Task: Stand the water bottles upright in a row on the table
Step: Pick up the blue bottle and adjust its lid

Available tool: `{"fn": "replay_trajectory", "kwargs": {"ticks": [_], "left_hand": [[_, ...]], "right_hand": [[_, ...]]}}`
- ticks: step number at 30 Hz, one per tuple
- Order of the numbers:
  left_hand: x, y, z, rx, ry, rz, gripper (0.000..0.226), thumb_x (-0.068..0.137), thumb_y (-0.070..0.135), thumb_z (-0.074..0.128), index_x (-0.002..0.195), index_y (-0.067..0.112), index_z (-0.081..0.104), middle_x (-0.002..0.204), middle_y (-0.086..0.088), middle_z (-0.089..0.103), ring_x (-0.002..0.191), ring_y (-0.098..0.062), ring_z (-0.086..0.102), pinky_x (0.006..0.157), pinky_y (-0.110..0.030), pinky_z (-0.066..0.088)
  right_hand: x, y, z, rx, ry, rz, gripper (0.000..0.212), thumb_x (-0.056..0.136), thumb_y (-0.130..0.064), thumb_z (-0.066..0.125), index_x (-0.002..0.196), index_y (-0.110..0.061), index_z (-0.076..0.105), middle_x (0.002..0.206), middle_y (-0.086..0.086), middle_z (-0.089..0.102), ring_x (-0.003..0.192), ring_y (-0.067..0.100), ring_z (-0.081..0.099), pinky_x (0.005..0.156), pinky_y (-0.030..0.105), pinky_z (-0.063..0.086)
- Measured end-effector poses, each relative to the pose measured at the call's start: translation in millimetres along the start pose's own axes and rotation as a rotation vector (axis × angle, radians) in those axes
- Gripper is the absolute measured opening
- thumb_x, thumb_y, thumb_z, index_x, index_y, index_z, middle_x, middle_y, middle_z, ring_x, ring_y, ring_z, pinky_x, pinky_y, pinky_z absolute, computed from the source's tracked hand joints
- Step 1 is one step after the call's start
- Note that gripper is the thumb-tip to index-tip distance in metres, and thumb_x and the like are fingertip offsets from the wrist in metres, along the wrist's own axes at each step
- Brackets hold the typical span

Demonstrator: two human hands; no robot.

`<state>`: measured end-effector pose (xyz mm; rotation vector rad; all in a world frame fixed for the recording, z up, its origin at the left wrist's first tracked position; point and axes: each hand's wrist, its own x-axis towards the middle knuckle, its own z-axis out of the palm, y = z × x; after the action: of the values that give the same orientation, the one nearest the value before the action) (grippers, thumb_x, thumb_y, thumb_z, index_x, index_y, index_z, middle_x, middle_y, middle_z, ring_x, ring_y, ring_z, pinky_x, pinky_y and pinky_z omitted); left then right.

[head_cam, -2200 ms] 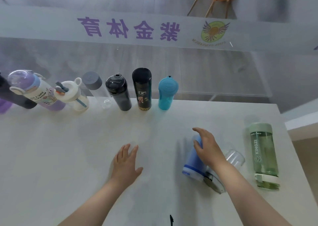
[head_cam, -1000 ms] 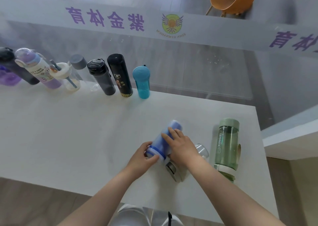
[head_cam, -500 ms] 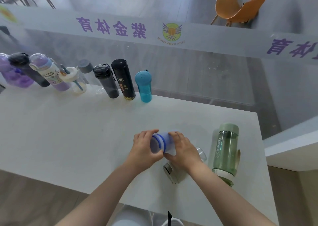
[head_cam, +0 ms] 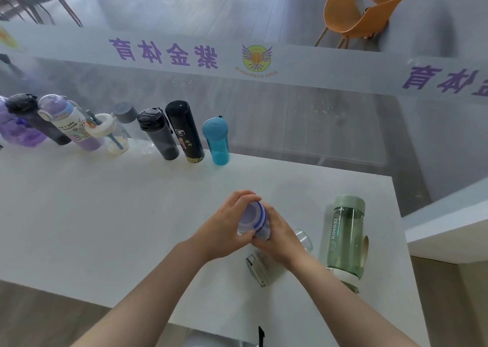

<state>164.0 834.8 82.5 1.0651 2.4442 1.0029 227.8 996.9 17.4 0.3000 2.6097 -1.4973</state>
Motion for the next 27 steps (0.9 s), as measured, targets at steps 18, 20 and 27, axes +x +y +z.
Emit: {"fn": "replay_trajectory", "kwargs": {"ticks": [18, 20, 27], "left_hand": [[-4, -124, 14, 0.429, -0.353, -0.561, 0.093, 0.083, 0.053, 0.062, 0.153, 0.029, 0.005, 0.163, -0.003, -0.002, 0.149, -0.026, 0.004, 0.12, -0.042, 0.017], [-3, -130, 17, 0.441, -0.372, -0.583, 0.098, 0.081, 0.055, 0.064, 0.153, 0.03, 0.003, 0.163, -0.001, -0.005, 0.15, -0.025, 0.003, 0.119, -0.044, 0.018], [-7, -135, 35, 0.461, -0.399, -0.61, 0.11, 0.075, 0.058, 0.069, 0.152, 0.029, -0.004, 0.161, -0.003, -0.017, 0.149, -0.028, -0.008, 0.12, -0.043, 0.014]], "right_hand": [[65, 11, -7, 0.27, 0.124, 0.118, 0.074, 0.07, -0.039, 0.08, 0.129, -0.046, 0.037, 0.126, -0.022, 0.053, 0.116, 0.005, 0.054, 0.099, 0.04, 0.048], [79, 7, -10, 0.271, 0.131, 0.116, 0.073, 0.072, -0.037, 0.081, 0.129, -0.047, 0.037, 0.126, -0.023, 0.053, 0.115, 0.001, 0.053, 0.1, 0.037, 0.048], [128, 0, -19, 0.248, 0.175, 0.084, 0.077, 0.071, -0.037, 0.08, 0.134, -0.04, 0.036, 0.126, -0.021, 0.053, 0.114, 0.003, 0.053, 0.1, 0.039, 0.046]]}}
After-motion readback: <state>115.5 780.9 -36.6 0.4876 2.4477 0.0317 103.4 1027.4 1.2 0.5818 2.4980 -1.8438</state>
